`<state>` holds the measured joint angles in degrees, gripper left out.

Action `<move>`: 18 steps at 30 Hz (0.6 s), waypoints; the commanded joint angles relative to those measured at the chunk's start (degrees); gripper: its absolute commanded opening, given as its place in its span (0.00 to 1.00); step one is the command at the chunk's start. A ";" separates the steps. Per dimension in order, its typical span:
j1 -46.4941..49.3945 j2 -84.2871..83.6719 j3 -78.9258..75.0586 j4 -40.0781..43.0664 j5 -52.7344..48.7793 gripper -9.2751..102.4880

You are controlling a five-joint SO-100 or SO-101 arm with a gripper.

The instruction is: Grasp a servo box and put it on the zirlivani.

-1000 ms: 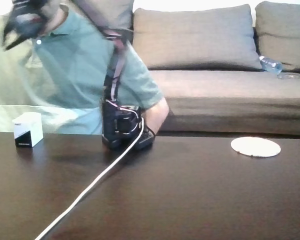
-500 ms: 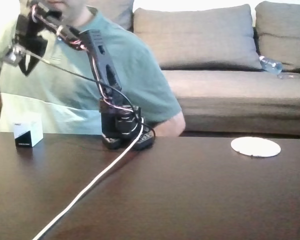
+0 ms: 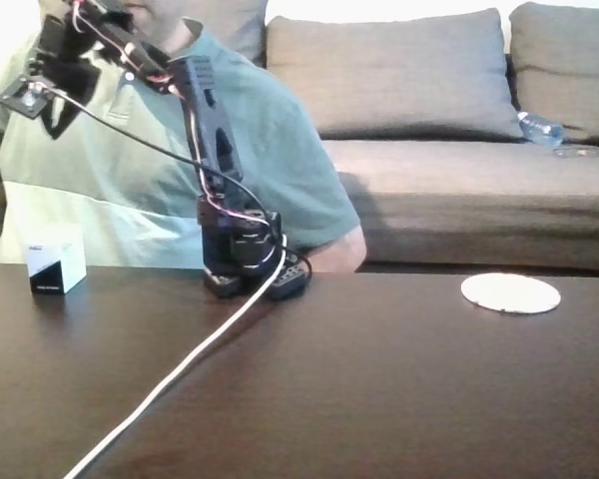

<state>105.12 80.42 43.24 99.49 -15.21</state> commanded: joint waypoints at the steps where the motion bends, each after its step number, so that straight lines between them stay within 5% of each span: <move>1: -3.34 7.82 6.86 3.87 0.53 0.08; 7: -9.76 17.84 23.73 -2.99 4.31 0.08; 18: -12.39 29.62 60.47 -30.06 1.49 0.08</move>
<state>92.99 106.52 99.23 74.36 -12.83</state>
